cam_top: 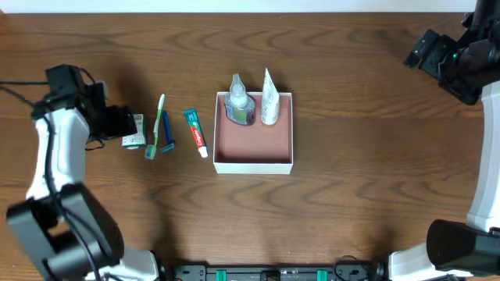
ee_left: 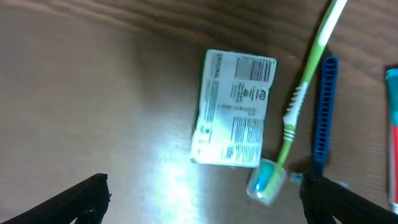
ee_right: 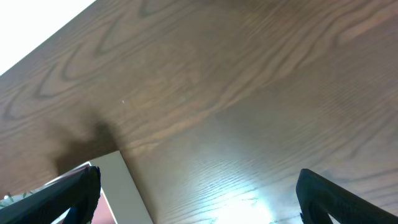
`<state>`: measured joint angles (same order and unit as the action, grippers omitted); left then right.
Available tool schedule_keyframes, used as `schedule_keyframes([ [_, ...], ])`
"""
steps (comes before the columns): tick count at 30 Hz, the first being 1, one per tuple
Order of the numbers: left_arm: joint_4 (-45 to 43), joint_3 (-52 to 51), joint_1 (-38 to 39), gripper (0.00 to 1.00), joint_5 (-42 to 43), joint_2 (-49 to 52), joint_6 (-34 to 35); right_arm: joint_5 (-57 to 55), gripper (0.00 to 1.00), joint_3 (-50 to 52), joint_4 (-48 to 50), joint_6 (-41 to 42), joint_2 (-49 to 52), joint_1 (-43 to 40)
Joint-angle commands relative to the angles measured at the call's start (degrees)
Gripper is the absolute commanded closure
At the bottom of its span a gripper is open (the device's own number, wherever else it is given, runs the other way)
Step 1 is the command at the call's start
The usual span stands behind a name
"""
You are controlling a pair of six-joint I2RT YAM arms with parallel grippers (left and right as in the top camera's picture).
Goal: Pack container
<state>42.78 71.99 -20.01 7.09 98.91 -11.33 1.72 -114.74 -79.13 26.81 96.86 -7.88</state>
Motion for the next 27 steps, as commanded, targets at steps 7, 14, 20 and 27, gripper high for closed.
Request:
schedule_keyframes([
  [7, -6.21, 1.55, 3.02, 0.00, -1.81, 10.69, -11.10, 0.22, 0.01, 0.22, -0.17, 1.01, -0.09, -0.35],
  [14, -9.16, 1.53, 3.06, 0.10, -2.67, 15.04, -11.08, 0.22, 0.01, 0.22, -0.17, 1.01, -0.09, -0.35],
  [20, -10.82, 1.53, 2.99, 0.43, -2.67, 16.11, -10.88, 0.22, 0.01, 0.22, -0.17, 1.01, -0.09, -0.35],
  [27, -10.80, 1.55, 3.02, 0.59, -2.60, 14.40, -7.96, 0.22, 0.01, 0.22, -0.17, 1.01, -0.09, -0.35],
])
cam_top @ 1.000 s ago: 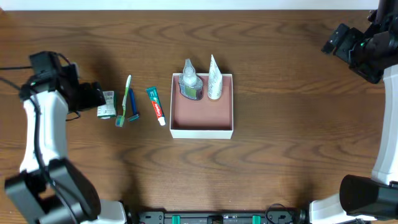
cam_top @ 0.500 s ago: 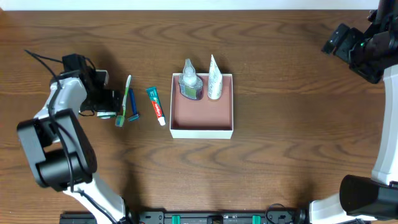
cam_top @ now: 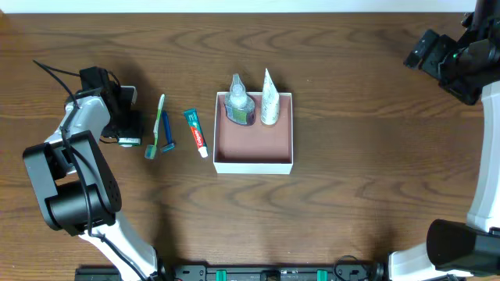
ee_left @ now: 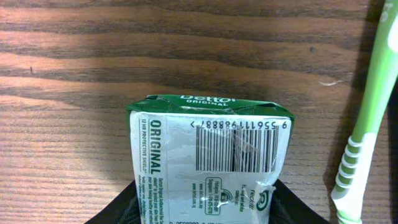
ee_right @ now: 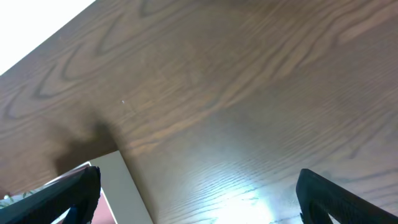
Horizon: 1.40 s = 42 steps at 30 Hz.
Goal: Pack container
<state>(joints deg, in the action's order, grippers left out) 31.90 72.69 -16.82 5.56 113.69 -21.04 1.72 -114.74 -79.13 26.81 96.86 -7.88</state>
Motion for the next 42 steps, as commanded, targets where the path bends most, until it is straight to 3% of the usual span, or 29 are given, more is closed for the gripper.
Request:
schedule_keyframes([
  [1, 0.09, 0.85, -0.17, 0.59, -1.07, -1.14, 2.23, 0.22, 0.01, 0.22, -0.17, 1.01, -0.09, -0.35],
  [11, 1.81, 0.85, 1.81, 0.60, -0.96, -18.27, 9.42, 0.22, 0.01, 0.22, -0.17, 1.01, -0.09, -0.35],
  [20, 12.24, 0.85, 12.66, 0.62, -0.39, -35.54, 22.10, 0.22, 0.01, 0.22, -0.17, 1.01, -0.09, -0.35],
  [24, 18.08, 0.83, 17.99, 0.63, -0.42, -38.86, 22.84, 0.22, 0.01, 0.22, -0.17, 1.01, -0.09, -0.35],
  [27, 21.42, 0.83, 20.65, 0.71, -0.39, -39.50, 23.63, 0.22, 0.01, 0.22, -0.17, 1.01, -0.09, -0.35],
  [34, 23.10, 0.33, 24.61, 0.72, -0.37, -39.47, 37.83, 0.22, 0.01, 0.22, -0.17, 1.01, -0.09, -0.35],
  [42, 19.43, -1.03, 30.64, 0.71, -0.44, -37.97, 59.36, 0.22, 0.01, 0.22, -0.17, 1.01, -0.09, -0.35],
])
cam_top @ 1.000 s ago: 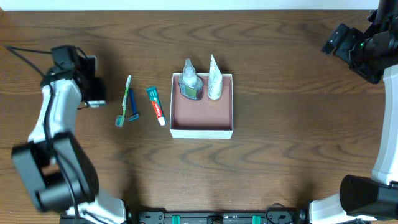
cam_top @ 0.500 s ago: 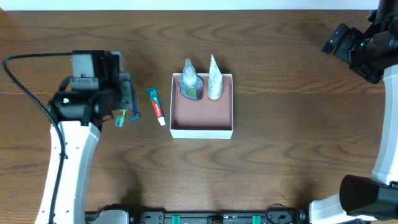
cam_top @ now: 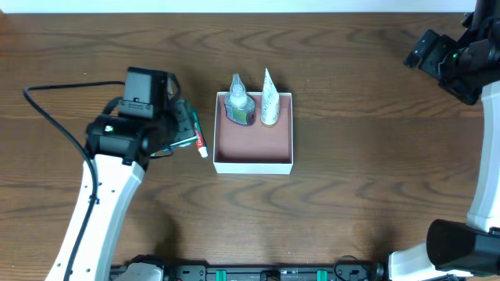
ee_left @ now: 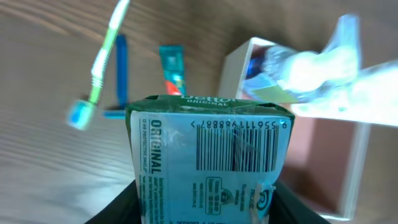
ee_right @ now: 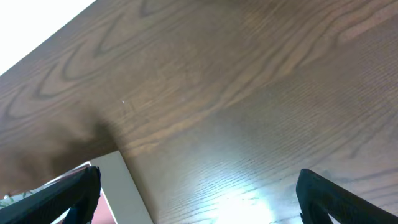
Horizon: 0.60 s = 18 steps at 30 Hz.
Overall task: Pack container
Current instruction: 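Carry the soap box into the box and release it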
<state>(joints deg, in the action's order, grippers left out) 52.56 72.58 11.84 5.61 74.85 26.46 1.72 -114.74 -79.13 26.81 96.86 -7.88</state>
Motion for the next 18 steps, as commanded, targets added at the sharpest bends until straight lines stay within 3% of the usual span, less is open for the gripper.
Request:
schedule_keyframes([
  [1, -2.08, -1.20, 2.86, 0.72, -0.52, 1.36, 13.79, 0.22, 0.01, 0.22, -0.17, 1.01, -0.09, -0.35],
  [10, -8.07, -5.16, 11.98, 0.73, -6.58, 9.64, 38.40, 0.22, 0.01, 0.22, -0.17, 1.01, -0.09, -0.35],
  [18, -16.70, -5.18, 18.23, 0.80, -9.60, 18.64, 50.29, 0.22, 0.01, 0.22, -0.17, 1.01, -0.09, -0.35],
])
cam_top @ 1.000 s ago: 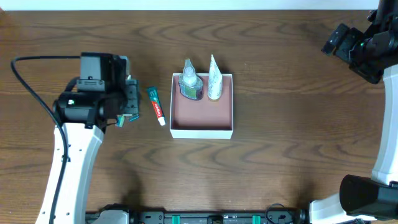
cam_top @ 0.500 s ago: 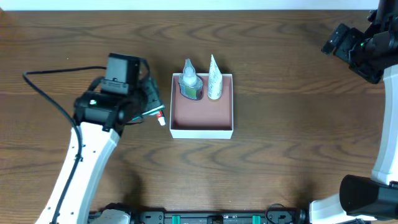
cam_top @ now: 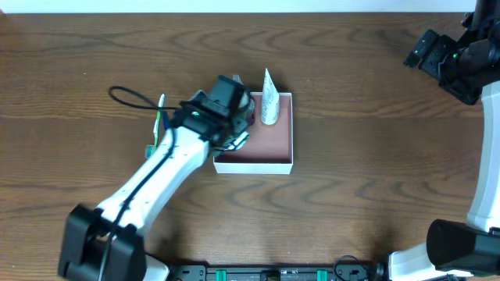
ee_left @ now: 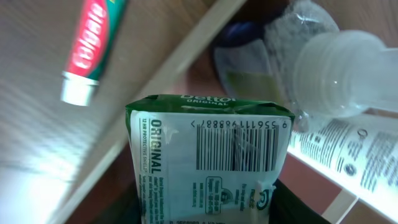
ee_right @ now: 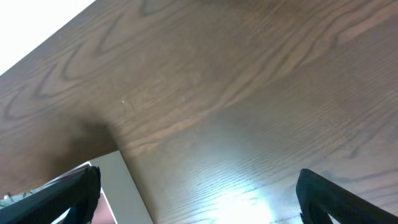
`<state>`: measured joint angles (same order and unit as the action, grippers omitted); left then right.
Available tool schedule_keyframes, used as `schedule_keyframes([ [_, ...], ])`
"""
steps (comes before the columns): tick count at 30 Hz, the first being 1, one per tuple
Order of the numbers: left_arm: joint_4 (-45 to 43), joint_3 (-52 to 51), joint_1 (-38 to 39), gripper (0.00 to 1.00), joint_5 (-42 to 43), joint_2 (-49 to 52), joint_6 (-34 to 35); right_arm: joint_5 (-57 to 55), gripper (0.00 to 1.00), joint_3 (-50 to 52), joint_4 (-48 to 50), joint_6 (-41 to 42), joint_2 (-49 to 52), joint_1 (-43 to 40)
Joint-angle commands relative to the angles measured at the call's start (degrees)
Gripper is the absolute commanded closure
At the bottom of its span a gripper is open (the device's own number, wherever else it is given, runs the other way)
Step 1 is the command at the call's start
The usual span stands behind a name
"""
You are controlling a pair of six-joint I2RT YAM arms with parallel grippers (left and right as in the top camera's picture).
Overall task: Pack container
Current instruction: 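Carry the soap box into the box and release it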
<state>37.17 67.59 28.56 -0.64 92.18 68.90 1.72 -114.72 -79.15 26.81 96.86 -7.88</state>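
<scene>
My left gripper [cam_top: 234, 129] is shut on a green and white soap packet [ee_left: 208, 155], held over the left part of the white box [cam_top: 254, 165] with its red-brown floor. A clear bottle [ee_left: 336, 74] and a white tube [cam_top: 269, 97] stand at the back of the box. On the table just outside the box's left wall lies the toothpaste [ee_left: 93, 43]; my arm hides it in the overhead view. The green toothbrush [cam_top: 160, 109] shows only partly beside my arm. At the far right, high above the table, my right gripper [ee_right: 199, 199] is open with nothing in it.
A black cable [cam_top: 129, 94] loops from my left arm over the table left of the box. The brown wooden table [cam_top: 375, 195] stretches to the right of the box and in front of it.
My left gripper has moved right with the soap packet, from above the toothbrush and toothpaste to over the box's left side by the bottle. The right arm has not moved.
First my left gripper was open over the soap packet, which lay left of the toothbrush. Then it was shut on the packet at the table. Later it held the packet above the toothbrush and toothpaste, and now over the box. The right gripper stayed open throughout.
</scene>
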Motion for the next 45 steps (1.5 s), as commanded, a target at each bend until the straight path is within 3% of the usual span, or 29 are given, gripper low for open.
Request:
schedule_keyframes([
  [1, -1.77, -0.20, 2.21, 0.80, -3.48, 2.19, 9.51, 0.22, 0.01, 0.20, -0.15, 1.01, -0.09, -0.35],
  [12, -1.77, -0.20, 7.43, 0.80, -5.97, 8.11, 27.21, 0.22, 0.01, 0.20, -0.15, 1.01, -0.09, -0.35],
  [29, -4.31, -0.20, 7.65, 0.78, -6.49, 11.61, 30.42, 0.22, 0.01, 0.20, -0.15, 1.01, -0.09, -0.35],
  [32, -4.26, -0.20, 7.65, 0.69, -6.49, 11.61, 30.42, 0.22, 0.01, 0.20, -0.15, 1.01, -0.09, -0.35],
  [39, -4.28, -0.22, 7.63, 0.66, -6.51, 11.61, 30.42, 0.22, 0.01, 0.20, -0.15, 1.01, -0.09, -0.35],
  [45, -4.26, -0.20, 7.63, 0.43, -4.37, 11.04, 30.36, 0.22, 0.01, 0.20, -0.15, 1.01, -0.09, -0.35],
])
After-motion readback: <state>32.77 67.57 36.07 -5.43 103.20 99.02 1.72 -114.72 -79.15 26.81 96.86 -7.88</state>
